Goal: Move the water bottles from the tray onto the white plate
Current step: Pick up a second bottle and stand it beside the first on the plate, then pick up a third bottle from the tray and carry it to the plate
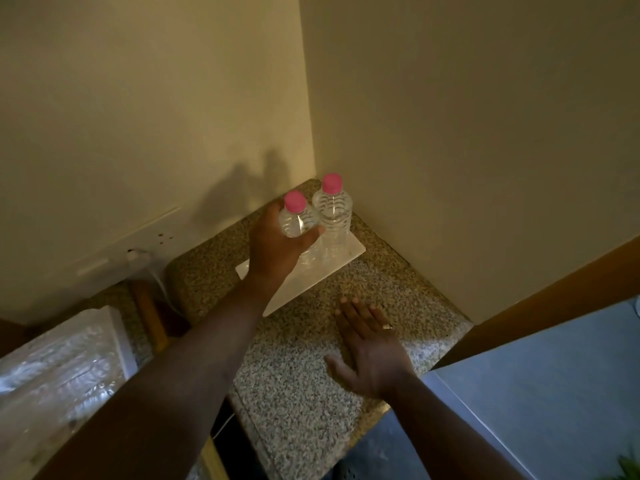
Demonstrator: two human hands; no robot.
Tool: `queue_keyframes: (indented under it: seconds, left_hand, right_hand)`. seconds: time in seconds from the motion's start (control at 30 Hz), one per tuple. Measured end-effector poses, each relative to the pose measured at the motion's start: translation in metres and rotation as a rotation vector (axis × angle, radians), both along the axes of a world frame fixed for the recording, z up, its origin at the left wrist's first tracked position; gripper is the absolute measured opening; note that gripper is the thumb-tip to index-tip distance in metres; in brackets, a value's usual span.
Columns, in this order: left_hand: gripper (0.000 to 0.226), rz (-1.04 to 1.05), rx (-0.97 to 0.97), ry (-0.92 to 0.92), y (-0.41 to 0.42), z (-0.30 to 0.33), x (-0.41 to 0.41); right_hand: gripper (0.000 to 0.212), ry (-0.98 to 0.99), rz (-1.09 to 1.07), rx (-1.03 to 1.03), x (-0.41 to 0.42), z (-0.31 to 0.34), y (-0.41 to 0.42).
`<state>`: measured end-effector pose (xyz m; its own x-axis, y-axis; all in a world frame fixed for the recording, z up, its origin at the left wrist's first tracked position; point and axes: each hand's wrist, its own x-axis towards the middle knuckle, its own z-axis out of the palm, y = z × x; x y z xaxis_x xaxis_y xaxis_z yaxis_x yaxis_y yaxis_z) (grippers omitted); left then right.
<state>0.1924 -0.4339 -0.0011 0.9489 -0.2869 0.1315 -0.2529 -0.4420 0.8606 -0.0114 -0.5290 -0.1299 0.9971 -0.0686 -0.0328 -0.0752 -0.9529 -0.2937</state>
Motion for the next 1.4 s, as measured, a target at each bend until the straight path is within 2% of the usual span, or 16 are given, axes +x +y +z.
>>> queue_keyframes:
  seconds: [0.27,0.43,0.67,0.77,0.9,1.07,1.27,1.4]
  left_hand:
    - [0.075,-0.051,-0.025,0.02,0.005,-0.008,-0.002]
    - [0.092,-0.135,0.012,0.065,0.021,-0.01,-0.007]
    - [0.094,-0.12,0.365,0.048,0.119,-0.015,-0.037]
    - [0.088,-0.095,0.412,-0.047,0.175,-0.016,-0.066]
    - [0.091,-0.105,0.624,-0.155,0.249,-0.017,-0.102]
    - [0.084,-0.057,0.746,-0.313,0.33,-0.023,-0.142]
    - [0.093,0.032,0.902,-0.187,0.398,-0.034,-0.147]
    - [0.085,0.126,1.027,-0.151,0.427,-0.033,-0.131]
  right_hand:
    - [0.083,0.013,-0.002,-0.015,0.0,-0.002,0.001]
    - [0.082,0.013,-0.004,-0.013,0.0,0.0,-0.001]
    - [0.089,0.05,0.015,-0.057,0.003,0.008,0.018]
    - [0.089,0.054,0.107,-0.043,0.008,0.008,0.057]
    - [0.084,0.055,0.19,-0.024,0.014,0.007,0.109]
    - [0.075,0.006,0.256,0.013,0.016,0.008,0.147]
    - [0.081,-0.041,0.245,0.005,0.016,0.004,0.163]
    - [0.079,-0.066,0.236,-0.01,0.013,0.006,0.165]
